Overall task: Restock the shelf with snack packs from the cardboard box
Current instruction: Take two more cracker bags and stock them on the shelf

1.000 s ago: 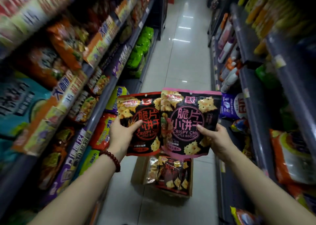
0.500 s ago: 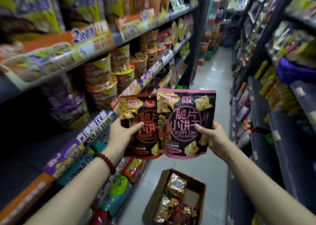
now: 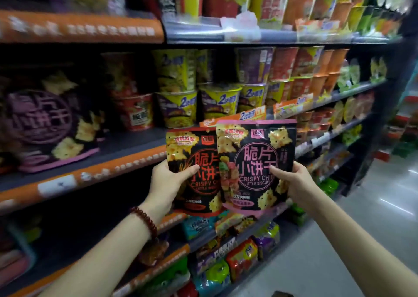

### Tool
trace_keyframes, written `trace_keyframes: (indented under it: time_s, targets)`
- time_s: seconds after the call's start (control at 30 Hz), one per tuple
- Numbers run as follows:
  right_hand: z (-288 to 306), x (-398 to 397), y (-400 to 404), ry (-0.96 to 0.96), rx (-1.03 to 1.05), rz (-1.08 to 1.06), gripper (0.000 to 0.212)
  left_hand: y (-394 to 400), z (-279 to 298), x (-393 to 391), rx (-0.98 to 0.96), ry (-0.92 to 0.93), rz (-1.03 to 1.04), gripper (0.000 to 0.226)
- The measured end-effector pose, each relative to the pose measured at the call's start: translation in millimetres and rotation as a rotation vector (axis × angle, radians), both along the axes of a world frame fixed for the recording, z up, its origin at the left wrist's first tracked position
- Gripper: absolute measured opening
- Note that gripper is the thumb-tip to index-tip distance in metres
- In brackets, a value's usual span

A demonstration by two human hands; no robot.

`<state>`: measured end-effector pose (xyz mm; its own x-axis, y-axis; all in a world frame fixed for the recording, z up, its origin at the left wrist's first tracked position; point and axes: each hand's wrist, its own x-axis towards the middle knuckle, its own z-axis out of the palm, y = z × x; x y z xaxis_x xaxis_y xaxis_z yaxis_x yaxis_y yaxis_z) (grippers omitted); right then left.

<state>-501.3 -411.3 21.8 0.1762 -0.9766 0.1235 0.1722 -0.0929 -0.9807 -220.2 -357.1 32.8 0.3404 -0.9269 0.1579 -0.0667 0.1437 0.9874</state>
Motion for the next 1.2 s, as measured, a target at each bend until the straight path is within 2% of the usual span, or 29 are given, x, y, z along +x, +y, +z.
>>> trace_keyframes:
  time_s: [0.03, 0.17, 0.23, 0.27, 0.37, 0.5, 0.7, 0.8, 0.97, 1.13, 1.2]
  targets:
    - [5.9, 14.5, -0.2, -0.009, -0.009, 0.043, 0.076, 10.4, 5.8, 13.3, -0.010, -0.005, 0.034, 0.025]
    - [24.4, 80.6, 4.3, -0.032, -0.031, 0.180, 0.039, 53.7, 22.7, 69.8, -0.039, -0.026, 0.161, 0.023]
    - [31.5, 116.7, 8.2, -0.035, -0.041, 0.229, 0.029, 77.5, 29.5, 98.6, -0.049, -0.026, 0.232, 0.022]
    - [35.3, 135.2, 10.6, -0.043, -0.046, 0.261, 0.032, 89.8, 33.2, 113.3, -0.051, -0.028, 0.271, 0.022]
    - [46.6, 189.5, 19.3, -0.043, -0.073, 0.346, 0.063, 124.6, 42.2, 155.6, -0.060, -0.037, 0.373, 0.026]
    - [61.1, 253.1, 36.4, -0.073, -0.073, 0.467, 0.032, 163.1, 51.9, 200.6, -0.095, -0.032, 0.453, 0.031]
    - [85.3, 322.1, 55.4, -0.074, -0.130, 0.542, 0.040, 197.9, 78.2, 259.7, -0.137, -0.056, 0.565, 0.033]
    - [100.7, 346.0, 56.1, -0.106, -0.181, 0.518, 0.033, 207.4, 93.7, 291.4, -0.197, -0.021, 0.587, 0.029]
    - [121.2, 371.3, 50.3, -0.134, -0.245, 0.449, 0.021, 205.9, 111.8, 325.9, -0.255, -0.036, 0.615, 0.038]
    - [122.5, 383.7, 43.6, -0.133, -0.275, 0.394, 0.020, 187.5, 126.0, 339.2, -0.288, -0.059, 0.606, 0.037]
    - [116.6, 385.3, 40.1, -0.150, -0.258, 0.386, 0.021, 182.0, 122.0, 340.9, -0.283, -0.142, 0.610, 0.041]
